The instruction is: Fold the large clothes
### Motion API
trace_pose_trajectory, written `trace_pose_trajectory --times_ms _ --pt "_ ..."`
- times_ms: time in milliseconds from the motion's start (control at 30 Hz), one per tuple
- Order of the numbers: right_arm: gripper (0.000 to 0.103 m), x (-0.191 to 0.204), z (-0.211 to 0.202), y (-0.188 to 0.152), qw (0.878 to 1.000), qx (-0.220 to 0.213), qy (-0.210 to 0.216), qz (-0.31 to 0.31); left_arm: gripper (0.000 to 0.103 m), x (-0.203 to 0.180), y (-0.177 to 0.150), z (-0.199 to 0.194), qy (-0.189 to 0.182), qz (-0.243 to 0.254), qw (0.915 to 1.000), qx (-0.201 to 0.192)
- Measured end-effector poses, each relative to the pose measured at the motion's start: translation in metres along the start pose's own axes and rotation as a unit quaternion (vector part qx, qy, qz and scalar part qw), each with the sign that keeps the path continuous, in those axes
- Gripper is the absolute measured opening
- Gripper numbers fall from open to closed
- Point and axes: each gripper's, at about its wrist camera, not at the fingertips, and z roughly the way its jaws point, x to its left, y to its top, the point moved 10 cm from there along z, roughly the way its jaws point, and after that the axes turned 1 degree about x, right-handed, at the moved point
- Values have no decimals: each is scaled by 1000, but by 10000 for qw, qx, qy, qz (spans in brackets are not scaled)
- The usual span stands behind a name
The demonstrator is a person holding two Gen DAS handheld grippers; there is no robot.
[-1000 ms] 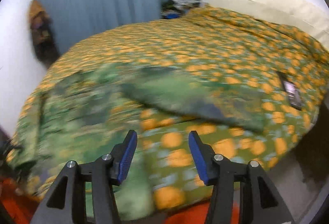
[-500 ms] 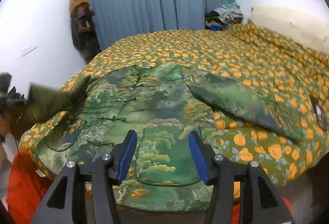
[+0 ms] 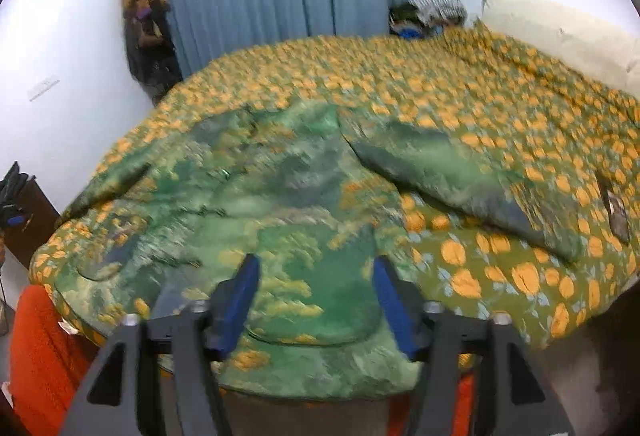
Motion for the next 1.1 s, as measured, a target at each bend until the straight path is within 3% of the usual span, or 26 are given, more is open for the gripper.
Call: trace_pose_trajectory --times_ms 67,133,167,267,367,400,500,533,567,600,667,800,867,900,1000,1033,1100 --pt "74 -21 14 -9 9993 347 -110 101 75 -51 -26 11 -666 391 9958 486" --pt "74 -45 33 -21 9962 814 -195 244 80 -109 -58 24 -1261 894 9816 1122" --pt "74 -58 45 -27 9938 1032 -192 365 81 -126 -74 30 -1391 1081 9749 1359" --pt "74 -79 71 -40 9864 1541 -138 549 82 -169 -126 66 -1355 1621 9564 2015" --pt "74 -73 96 -53 9763 1986 463 719 82 -178 -155 88 -1268 1765 9440 2484" --pt "74 -72 103 -55 9751 2070 456 657 79 -181 -164 90 -1324 1787 9396 2601" --pt "72 -70 117 -60 9742 2176 399 456 30 -192 -179 87 -1664 1752 9303 2760" --pt "48 -66 118 -59 9731 2177 559 496 22 -193 -178 84 -1705 1718 9316 2712" --pt "34 -59 117 -59 9706 2212 793 523 19 -194 -178 81 -1738 1703 9322 2679" --pt "22 -58 115 -57 9723 2183 697 455 17 -194 -180 74 -1774 1702 9329 2631" --pt "18 -55 110 -55 9750 2126 589 262 16 -195 -183 67 -1772 1768 9342 2542" --pt "17 -51 95 -57 9769 2096 406 68 17 -197 -200 58 -1658 1957 9331 2520" --pt "17 -52 97 -63 9758 2160 341 55 24 -196 -207 62 -1465 2131 9334 2489" --pt "18 -51 101 -67 9757 2172 289 33 34 -195 -207 62 -1321 2222 9359 2394" --pt "29 -51 109 -65 9780 2082 133 78 53 -197 -189 54 -1099 2327 9432 2102" --pt "39 -53 107 -60 9797 1991 161 178 57 -199 -181 47 -1099 2359 9455 1956" --pt "49 -58 98 -47 9847 1686 222 376 64 -204 -168 33 -1147 2406 9483 1723"
